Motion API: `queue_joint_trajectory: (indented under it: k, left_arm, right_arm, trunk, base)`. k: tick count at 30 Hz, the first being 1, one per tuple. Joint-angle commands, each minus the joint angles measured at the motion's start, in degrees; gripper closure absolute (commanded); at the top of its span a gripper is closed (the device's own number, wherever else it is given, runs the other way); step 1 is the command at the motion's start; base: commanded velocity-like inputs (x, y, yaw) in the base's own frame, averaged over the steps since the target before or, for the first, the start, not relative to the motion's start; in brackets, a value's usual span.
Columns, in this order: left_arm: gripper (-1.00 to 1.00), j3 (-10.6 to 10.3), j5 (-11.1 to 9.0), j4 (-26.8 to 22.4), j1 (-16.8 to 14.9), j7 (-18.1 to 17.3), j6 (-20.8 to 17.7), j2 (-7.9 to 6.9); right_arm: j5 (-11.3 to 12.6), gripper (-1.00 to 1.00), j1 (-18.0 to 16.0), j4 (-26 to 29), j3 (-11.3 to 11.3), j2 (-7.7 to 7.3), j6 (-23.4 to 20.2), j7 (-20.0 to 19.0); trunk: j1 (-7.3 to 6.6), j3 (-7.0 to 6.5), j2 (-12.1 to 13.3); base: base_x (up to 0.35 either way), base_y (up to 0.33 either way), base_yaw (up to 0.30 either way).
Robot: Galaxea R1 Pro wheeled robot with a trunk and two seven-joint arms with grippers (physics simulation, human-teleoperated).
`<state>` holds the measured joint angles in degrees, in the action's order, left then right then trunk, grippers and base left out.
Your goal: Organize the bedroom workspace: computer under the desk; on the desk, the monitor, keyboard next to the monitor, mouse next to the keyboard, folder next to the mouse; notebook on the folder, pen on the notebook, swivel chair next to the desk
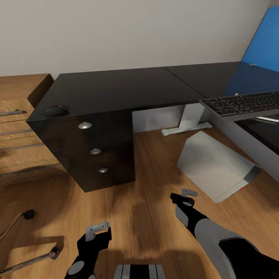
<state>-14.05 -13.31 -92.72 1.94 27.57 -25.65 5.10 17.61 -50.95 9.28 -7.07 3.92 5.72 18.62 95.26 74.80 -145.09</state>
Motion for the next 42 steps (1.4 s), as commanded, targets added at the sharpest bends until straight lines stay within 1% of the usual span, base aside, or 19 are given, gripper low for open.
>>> queue_joint_trajectory:
  k: [1, 3, 10, 11, 12, 16, 18, 19, 21, 25, 28, 31, 32, 33, 34, 35, 36, 39, 42]
  left_arm:
    - [-1.0, 0.0, -0.6, -0.1, 0.0, 0.5, -0.1, -0.01]
    - [-1.0, 0.0, -0.6, -0.1, 0.0, 0.5, -0.1, -0.01]
    - [-1.0, 0.2, -0.6, -0.1, 0.0, 0.7, -0.1, 0.01]
    - [-1.0, 0.3, -0.6, -0.1, 0.0, 1.2, -0.1, 0.04]
    - [-1.0, 0.0, -0.6, -0.1, 0.0, 6.2, -0.1, 0.15]
    - [-1.0, 0.0, -0.7, 0.0, 0.0, 7.1, 0.0, 0.16]
    - [-1.0, 0.0, -0.7, 0.0, 0.0, 7.5, 0.0, 0.11]
    - [-1.0, 0.3, -0.6, 1.5, 0.0, 7.9, 0.0, 0.01]
    - [-1.0, 0.2, -0.6, 2.0, 0.0, 8.0, 0.0, 0.0]
    - [-1.0, 0.2, -0.6, 2.3, 0.0, 8.1, 0.0, 0.01]
    - [-1.0, 0.3, -0.6, 2.5, 0.0, 8.0, 0.0, 0.0]
    - [-1.0, 0.3, -0.6, 2.6, 0.0, 8.0, 0.0, 0.0]
    - [-1.0, 0.4, -0.7, 2.7, 0.0, 8.0, 0.0, -0.01]
    - [-1.0, 0.3, -0.7, 2.8, 0.0, 8.1, 0.0, 0.01]
    - [-1.0, 0.3, -0.7, 2.8, 0.0, 8.1, 0.0, 0.01]
    - [-1.0, 0.3, -0.7, 2.8, 0.0, 8.1, 0.0, -0.02]
    - [-1.0, 0.3, -0.7, 3.0, 0.0, 8.1, 0.0, -0.04]
    - [-1.0, 0.3, -0.7, 4.7, 0.0, 8.1, 0.1, -0.37]
    - [-1.0, 0.3, -0.7, 6.3, 0.0, 8.0, 0.2, -0.93]
  right_arm:
    - [0.0, -1.0, 0.0, 0.0, -0.5, 0.17, 0.5, 0.3]
    - [-1.0, -1.0, 0.0, -0.1, -0.4, 0.4, 0.8, 0.3]
    - [-1.6, -1.0, 0.0, -0.1, -0.5, 1.17, 0.9, 0.2]
    - [-1.6, -1.0, 0.0, -0.1, -0.5, 1.33, 0.9, 0.2]
    - [-1.6, -1.0, 0.0, -0.1, -0.4, 1.58, 1.0, 0.3]
    - [-1.6, -1.0, 0.1, -0.1, -0.4, 1.63, 1.0, 0.4]
    - [-1.7, -1.0, 0.9, 0.2, -0.5, 1.68, 1.7, 0.5]
    - [-1.7, -1.0, 2.6, 0.5, -0.5, 3.09, 4.9, 0.5]
    - [-1.9, -1.0, 3.8, 0.6, -0.5, 3.94, 5.8, 0.6]
    - [-2.6, -1.0, 6.2, 1.2, -0.6, 4.58, 8.0, 0.6]
    - [-4.3, -1.0, 9.9, 5.4, -0.6, 4.95, 9.7, 0.7]
    - [-6.6, -1.0, 15.3, 12.7, -0.5, 4.96, 9.8, 0.8]
    - [-7.7, -1.0, 18.7, 17.8, -0.5, 4.93, 9.0, 0.8]
    - [-10.8, -1.0, 29.9, 33.2, -0.4, 4.8, 4.6, 0.9]
    - [-11.4, -1.0, 32.1, 36.2, -0.4, 4.76, 3.5, 0.9]
    - [-12.9, -1.0, 38.1, 43.6, -0.4, 4.64, 0.7, 0.8]
    - [-13.5, -1.0, 41.1, 46.6, -0.4, 4.42, -0.5, 0.8]
    - [-14.1, -1.0, 45.0, 49.2, -0.3, 3.16, -1.9, 0.8]
    - [-14.1, -1.0, 46.0, 48.5, -0.3, 2.12, -2.0, 0.7]
  trunk:
    - [-0.03, -0.2, 0.0]
    - [-0.08, -0.64, 0.0]
    - [-0.26, -2.19, 0.1]
    - [-0.29, -2.41, 0.1]
    - [-0.31, -2.63, 0.1]
    - [-0.42, -3.52, 0.2]
    - [-0.47, -3.96, 0.2]
    - [-0.49, -4.18, 0.2]
    - [-0.54, -4.63, 0.3]
    - [-0.65, -5.51, 0.3]
    - [-0.73, -6.18, 0.4]
    - [-0.8, -6.84, 0.4]
    - [-0.83, -7.06, 0.4]
    - [-0.85, -7.28, 0.4]
    - [-0.88, -7.51, 0.4]
    - [-0.91, -7.73, 0.5]
    - [-0.93, -7.95, 0.5]
    - [-1.01, -8.61, 0.5]
    - [-1.09, -9.28, 0.5]
  base:
    - [-0.003, 0.0, 0.0]
    - [-0.002, 0.0, 0.0]
    - [0.0, 0.0, 0.0]
    - [0.0, 0.0, 0.0]
    - [0.0, 0.0, 0.0]
    - [0.0, 0.0, 0.0]
    - [0.0, 0.0, 0.0]
    - [0.0, 0.0, 0.0]
    - [0.0, 0.0, 0.0]
    - [0.0, 0.0, 0.0]
    - [0.0, 0.0, 0.0]
    - [0.0, 0.0, 0.0]
    - [0.0, 0.0, 0.0]
    - [0.0, 0.0, 0.0]
    - [0.0, 0.0, 0.0]
    - [0.0, 0.0, 0.0]
    - [0.0, 0.0, 0.0]
    - [0.0, 0.0, 0.0]
    - [0.0, 0.0, 0.0]
